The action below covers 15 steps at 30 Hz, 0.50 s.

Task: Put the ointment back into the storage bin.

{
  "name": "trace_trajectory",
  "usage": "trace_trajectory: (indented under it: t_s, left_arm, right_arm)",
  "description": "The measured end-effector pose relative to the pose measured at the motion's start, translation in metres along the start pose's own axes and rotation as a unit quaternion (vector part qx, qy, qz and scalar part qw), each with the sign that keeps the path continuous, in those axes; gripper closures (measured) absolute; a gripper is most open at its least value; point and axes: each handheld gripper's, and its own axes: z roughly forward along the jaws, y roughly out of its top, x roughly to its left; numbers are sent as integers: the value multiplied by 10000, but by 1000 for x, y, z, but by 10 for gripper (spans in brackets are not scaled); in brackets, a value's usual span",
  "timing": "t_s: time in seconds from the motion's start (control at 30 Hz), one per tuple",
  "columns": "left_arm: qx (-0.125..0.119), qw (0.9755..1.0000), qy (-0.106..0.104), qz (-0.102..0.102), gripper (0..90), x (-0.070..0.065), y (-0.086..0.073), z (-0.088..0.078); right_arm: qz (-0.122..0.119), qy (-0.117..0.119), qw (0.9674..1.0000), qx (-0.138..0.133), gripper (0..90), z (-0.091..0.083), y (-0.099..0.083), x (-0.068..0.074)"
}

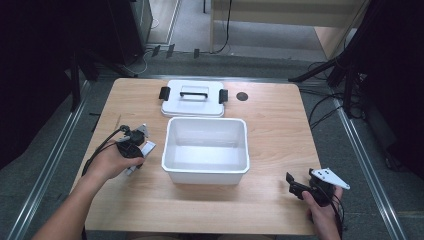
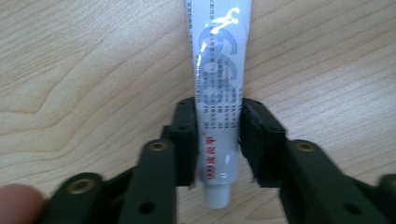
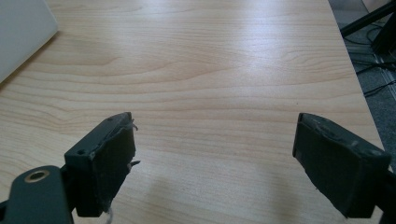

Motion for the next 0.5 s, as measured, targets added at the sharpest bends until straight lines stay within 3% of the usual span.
trace_trajectory:
  t_s: [0.27, 0.5]
  left_arm:
    - [32, 9997, -230, -9, 719, 5, -3, -6]
    - [-200, 9993, -294, -118, 719, 11, -9, -31]
  right_arm:
    - [11, 1, 10000, 4, 131, 0, 0, 0]
    - [-6, -2, 10000, 3, 132, 0, 0, 0]
